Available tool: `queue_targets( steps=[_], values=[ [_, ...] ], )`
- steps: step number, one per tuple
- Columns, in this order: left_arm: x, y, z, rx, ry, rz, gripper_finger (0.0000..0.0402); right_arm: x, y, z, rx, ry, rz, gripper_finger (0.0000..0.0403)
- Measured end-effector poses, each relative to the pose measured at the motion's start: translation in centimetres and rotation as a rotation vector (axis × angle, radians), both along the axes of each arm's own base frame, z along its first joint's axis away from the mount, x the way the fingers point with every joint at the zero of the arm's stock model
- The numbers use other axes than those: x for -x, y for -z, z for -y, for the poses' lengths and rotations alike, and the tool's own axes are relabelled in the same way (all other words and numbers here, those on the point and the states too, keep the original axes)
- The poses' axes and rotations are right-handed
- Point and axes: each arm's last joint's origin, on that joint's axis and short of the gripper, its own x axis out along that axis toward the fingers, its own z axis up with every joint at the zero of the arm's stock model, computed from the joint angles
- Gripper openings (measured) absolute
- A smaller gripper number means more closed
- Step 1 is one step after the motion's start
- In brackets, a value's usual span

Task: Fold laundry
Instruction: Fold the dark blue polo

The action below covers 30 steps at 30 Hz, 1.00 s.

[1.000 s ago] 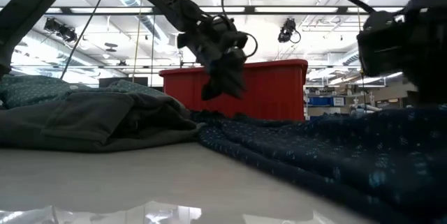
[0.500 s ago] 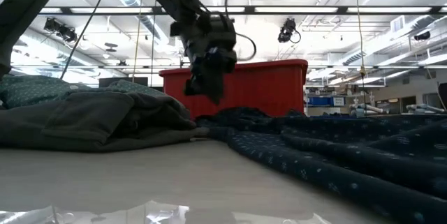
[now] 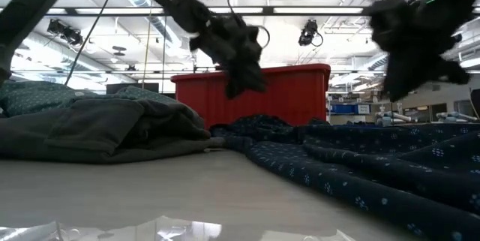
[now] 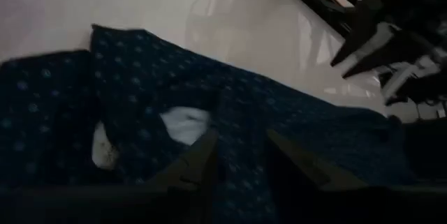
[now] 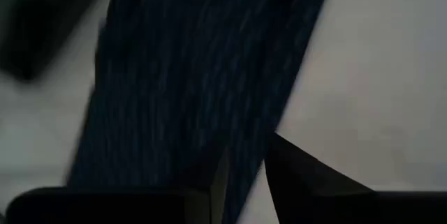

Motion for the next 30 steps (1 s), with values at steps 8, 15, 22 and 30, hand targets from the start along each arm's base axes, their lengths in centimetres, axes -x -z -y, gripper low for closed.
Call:
queue_targets(
  steps=[8, 15, 22, 30],
  values=[
    [-0.7, 2.8, -2.6, -0.104, 0.017, 0.064, 0.0175, -2.1, 0.2, 6.5, -0.093, 0.239, 0.139, 0.0112],
    [-1.3, 4.1, -2.4, -0.39, 0.136, 0.047, 0.0241, -2.6, 0.5, 8.9, -0.129, 0.315, 0.175, 0.0112],
    [-1.9, 4.3, -1.5, -0.545, 0.268, 0.076, 0.0226, -2.9, 0.2, 9.2, -0.027, 0.238, 0.199, 0.0112],
    [-2.2, 4.3, -1.0, -0.611, 0.305, 0.081, 0.0184, -2.9, 0.2, 9.2, -0.007, 0.198, 0.195, 0.0104]
  ],
)
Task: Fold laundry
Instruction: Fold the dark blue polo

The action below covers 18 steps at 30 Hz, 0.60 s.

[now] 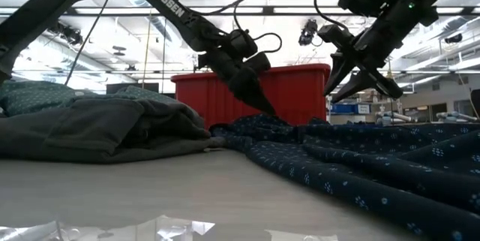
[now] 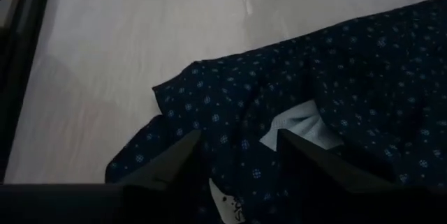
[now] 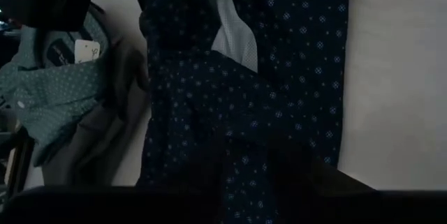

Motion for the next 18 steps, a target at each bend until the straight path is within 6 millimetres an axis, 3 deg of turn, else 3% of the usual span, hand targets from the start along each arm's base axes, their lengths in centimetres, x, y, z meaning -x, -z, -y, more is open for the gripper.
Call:
queue_targets(
  steps=[9, 18],
  values=[
    [0.2, 0.6, 1.3, 0.132, -0.025, -0.094, 0.0172, -0.1, -0.1, 0.0, -0.007, 0.006, 0.016, 0.0087],
    [0.7, 1.3, 2.0, 0.139, -0.119, -0.235, 0.0172, -0.2, -0.3, 0.1, 0.01, 0.027, 0.039, 0.0087]
  ],
)
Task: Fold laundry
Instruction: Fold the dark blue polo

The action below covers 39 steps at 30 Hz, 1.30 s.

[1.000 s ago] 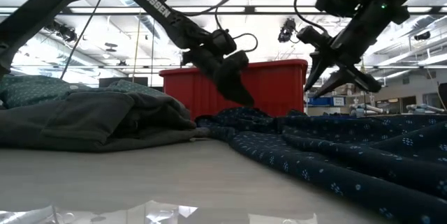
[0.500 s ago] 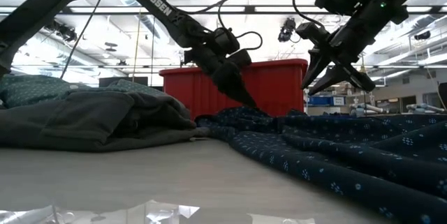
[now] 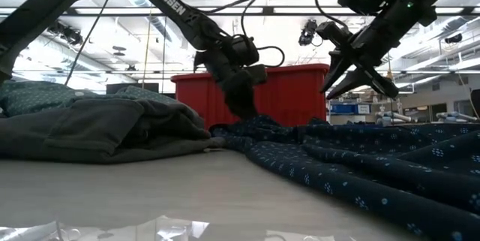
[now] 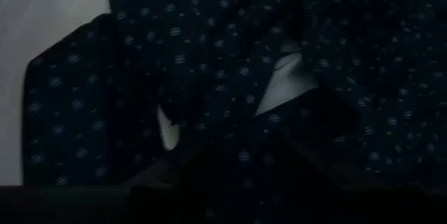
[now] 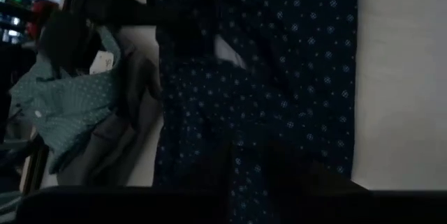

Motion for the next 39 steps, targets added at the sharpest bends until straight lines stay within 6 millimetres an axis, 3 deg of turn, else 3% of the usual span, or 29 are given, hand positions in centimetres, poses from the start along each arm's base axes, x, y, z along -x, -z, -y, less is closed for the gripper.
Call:
queue_targets(
  steps=[6, 9, 13, 17, 24, 29, 35, 39],
  values=[
    [-0.5, 1.0, 0.0, -0.007, 0.01, 0.003, 0.014, -0.1, -0.1, 0.0, 0.008, -0.003, 0.019, 0.0087],
    [-0.6, 2.5, 0.0, 0.013, 0.011, -0.037, 0.0099, -0.2, -0.2, -0.4, 0.008, -0.002, 0.025, 0.0087],
    [-0.6, 2.7, 0.0, 0.037, -0.023, -0.046, 0.0029, -0.4, -0.2, -1.3, -0.01, 0.015, 0.037, 0.0087],
    [-0.3, 1.3, 0.2, 0.036, -0.032, -0.037, 0.0009, -0.4, -0.1, -2.1, -0.027, 0.007, 0.033, 0.0082],
    [0.8, -4.2, 0.8, -0.037, -0.01, 0.072, 0.0005, -0.5, -0.1, -3.6, 0.034, -0.054, 0.006, 0.0076],
    [1.0, -5.8, 0.8, -0.072, -0.006, 0.133, 0.0004, -0.2, 0.2, -3.6, 0.028, -0.038, -0.028, 0.013],
    [1.0, -6.1, 0.8, -0.069, -0.002, 0.152, 0.0003, -0.4, 1.3, -1.3, -0.083, 0.092, -0.056, 0.0213],
    [0.8, -6.4, 0.7, -0.069, -0.007, 0.187, 0.0003, -1.4, 2.4, -0.4, -0.146, 0.084, -0.042, 0.0226]
  ],
)
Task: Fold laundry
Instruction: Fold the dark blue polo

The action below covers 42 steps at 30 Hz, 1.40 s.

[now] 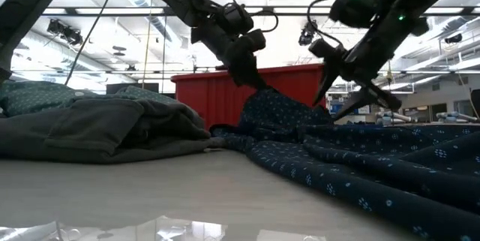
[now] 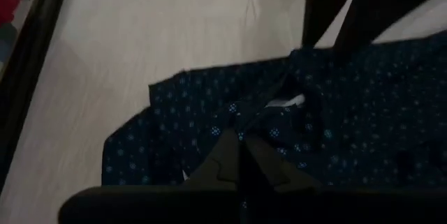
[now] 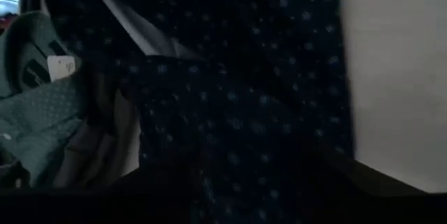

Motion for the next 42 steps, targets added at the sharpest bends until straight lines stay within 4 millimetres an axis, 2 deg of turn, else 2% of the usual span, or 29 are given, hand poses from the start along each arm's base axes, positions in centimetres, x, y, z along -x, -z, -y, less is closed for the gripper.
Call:
queue_targets(
  steps=[3, 6, 9, 12, 13, 18, 22, 28, 31, 35, 38, 42],
  values=[
    [-0.1, -0.4, -0.4, 0.021, -0.023, 0.038, 0.0003, -0.4, 0.5, 0.1, -0.02, 0.033, 0.01, 0.0212],
    [0.2, -0.5, -1.0, 0.07, -0.064, 0.052, 0.0003, -0.4, 0.7, 0.2, -0.025, 0.084, -0.002, 0.0176],
    [0.5, -0.5, -1.7, 0.1, -0.103, 0.056, 0.0003, -0.4, 0.8, 0.2, -0.015, 0.094, -0.013, 0.0117],
    [0.9, -0.5, -2.4, 0.154, -0.146, 0.058, 0.0002, -0.3, 0.5, 0.1, 0.035, 0.032, -0.015, 0.0035],
    [1.1, -0.5, -2.7, 0.183, -0.158, 0.058, 0.0002, -0.4, 0.3, -0.1, 0.066, -0.004, -0.008, 0.0019],
    [2.0, -0.4, -3.8, 0.292, -0.227, 0.049, 0.0002, -0.3, -0.9, -1.8, 0.233, -0.186, 0.0, 0.0019],
    [2.2, -0.5, -4.0, 0.363, -0.192, 0.066, 0.0003, -0.2, -1.3, -4.1, 0.349, -0.366, -0.005, 0.0009],
    [2.1, -0.7, -3.5, 0.489, -0.073, 0.093, 0.0006, 0.0, -1.5, -7.1, 0.492, -0.422, -0.016, 0.0013],
    [2.1, -0.8, -3.1, 0.54, 0.001, 0.104, 0.0007, -0.2, -1.7, -7.7, 0.497, -0.436, 0.021, 0.0013],
    [2.5, -0.9, -2.9, 0.695, 0.092, 0.113, 0.0008, -0.9, -2.5, -8.1, 0.407, -0.454, 0.167, 0.0013],
    [2.6, -1.0, -2.6, 0.783, 0.113, 0.094, 0.0008, -1.2, -3.0, -8.2, 0.336, -0.455, 0.248, 0.0013],
    [2.5, -0.7, -1.6, 0.87, 0.106, 0.03, 0.0004, -1.2, -2.8, -8.4, 0.261, -0.474, 0.256, 0.0013]
  ],
)
